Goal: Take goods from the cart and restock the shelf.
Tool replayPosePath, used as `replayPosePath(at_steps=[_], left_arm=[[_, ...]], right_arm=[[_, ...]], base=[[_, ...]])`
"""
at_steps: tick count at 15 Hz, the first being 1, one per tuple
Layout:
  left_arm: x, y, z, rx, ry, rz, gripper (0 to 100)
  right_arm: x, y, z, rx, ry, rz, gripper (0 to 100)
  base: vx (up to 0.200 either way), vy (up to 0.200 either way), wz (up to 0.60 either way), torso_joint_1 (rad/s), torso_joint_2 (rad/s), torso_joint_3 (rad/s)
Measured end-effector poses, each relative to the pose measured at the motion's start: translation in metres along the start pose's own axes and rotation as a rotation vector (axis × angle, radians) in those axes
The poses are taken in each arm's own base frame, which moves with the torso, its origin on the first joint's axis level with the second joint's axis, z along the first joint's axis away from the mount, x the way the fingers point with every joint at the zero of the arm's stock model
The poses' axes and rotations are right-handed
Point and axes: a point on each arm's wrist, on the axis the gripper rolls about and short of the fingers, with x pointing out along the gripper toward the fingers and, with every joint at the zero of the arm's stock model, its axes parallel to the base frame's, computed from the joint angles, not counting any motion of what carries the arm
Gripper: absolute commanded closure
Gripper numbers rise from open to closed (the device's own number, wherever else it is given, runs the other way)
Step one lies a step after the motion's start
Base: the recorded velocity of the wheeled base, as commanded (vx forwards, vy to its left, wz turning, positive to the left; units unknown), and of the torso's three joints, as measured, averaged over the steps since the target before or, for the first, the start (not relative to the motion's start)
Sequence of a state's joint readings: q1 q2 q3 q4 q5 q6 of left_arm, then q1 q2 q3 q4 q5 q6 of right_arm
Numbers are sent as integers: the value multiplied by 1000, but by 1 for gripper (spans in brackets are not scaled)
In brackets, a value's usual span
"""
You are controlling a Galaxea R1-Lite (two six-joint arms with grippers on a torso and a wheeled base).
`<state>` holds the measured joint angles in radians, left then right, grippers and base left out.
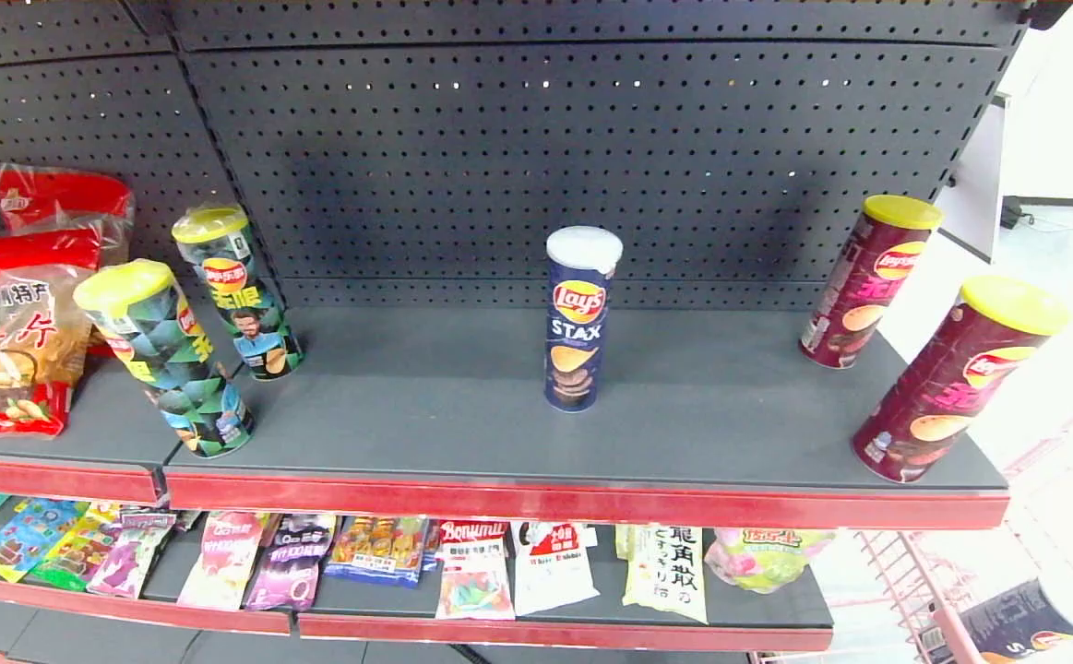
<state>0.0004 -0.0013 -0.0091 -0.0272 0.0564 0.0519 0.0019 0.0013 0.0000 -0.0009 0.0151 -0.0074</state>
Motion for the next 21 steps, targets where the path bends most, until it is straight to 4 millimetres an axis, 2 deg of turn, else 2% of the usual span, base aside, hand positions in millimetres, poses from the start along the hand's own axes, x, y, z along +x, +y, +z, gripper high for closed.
replayPosePath(at_steps=[7,10,20,21], left_arm=[[0,0,0,0,0,0,0],[0,0,0,0,0,1,0],[0,0,0,-1,0,-1,0],[0,0,0,-1,0,0,0]], right_arm=[[0,0,0,1,0,-1,0],[0,0,0,1,0,-1,0],[0,0,0,2,0,-1,0],[0,0,0,2,0,-1,0]], base=[[0,-200,0,0,2,2],[0,0,0,0,0,0],[0,0,-600,-1,5,3],[0,0,0,0,0,0]])
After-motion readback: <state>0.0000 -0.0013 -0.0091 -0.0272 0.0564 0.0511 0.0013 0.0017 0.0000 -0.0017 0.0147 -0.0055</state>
